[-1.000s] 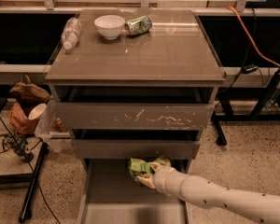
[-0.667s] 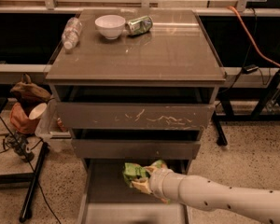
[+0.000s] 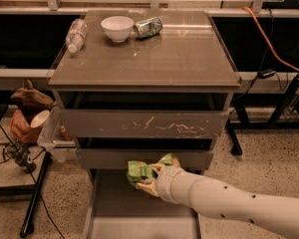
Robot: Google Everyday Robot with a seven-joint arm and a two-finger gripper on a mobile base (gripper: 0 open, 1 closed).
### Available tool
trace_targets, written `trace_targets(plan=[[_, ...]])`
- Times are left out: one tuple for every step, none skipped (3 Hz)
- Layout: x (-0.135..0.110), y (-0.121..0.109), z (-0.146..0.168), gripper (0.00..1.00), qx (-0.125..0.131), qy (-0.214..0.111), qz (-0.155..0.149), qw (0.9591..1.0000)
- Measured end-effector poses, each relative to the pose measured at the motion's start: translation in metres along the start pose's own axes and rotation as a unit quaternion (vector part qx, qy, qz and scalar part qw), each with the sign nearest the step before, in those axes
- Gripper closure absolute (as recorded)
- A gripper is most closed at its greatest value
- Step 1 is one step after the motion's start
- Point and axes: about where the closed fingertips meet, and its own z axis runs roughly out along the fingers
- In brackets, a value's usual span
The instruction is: Pick green rice chip bag from bottom drawer and place on counter
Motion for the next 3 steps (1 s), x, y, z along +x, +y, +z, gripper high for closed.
trace_targets(plan=[[0.000,0.000,0.000,1.00,0.000,0.000,0.000,1.0000],[-0.025,-0.009,-0.019,1.00,0.010,-0.013,-0.018,0.9997],[-0.095,-0.025,-0.064,1.00,0.037,-0.039,-0.083,0.9951]])
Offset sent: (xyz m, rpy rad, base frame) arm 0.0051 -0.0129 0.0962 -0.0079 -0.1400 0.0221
